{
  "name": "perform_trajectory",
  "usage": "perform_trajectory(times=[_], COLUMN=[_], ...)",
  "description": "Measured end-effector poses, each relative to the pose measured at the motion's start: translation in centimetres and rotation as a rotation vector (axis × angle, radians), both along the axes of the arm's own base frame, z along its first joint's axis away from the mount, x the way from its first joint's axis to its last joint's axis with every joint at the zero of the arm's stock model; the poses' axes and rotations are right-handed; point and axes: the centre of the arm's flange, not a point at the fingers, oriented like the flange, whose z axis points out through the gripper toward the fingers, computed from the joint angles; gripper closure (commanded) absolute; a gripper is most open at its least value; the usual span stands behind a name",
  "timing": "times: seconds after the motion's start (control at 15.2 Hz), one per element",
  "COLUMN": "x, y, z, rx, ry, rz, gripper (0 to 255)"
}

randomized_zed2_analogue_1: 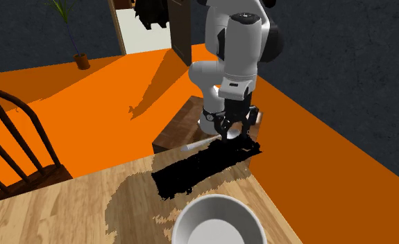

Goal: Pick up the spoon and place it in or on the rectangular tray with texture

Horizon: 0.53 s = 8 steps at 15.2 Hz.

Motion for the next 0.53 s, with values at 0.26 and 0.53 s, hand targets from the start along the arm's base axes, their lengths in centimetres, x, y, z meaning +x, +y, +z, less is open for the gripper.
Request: perform_trajectory(times=[0.26,0.53], x=[-0.6,-0.6], y=[-0.2,-0.4], z=[-2.3,-4.2], rx=[0.0,0.0], ry=[0.001,0.001], rz=[-0.001,-0.001], gripper=[255,255])
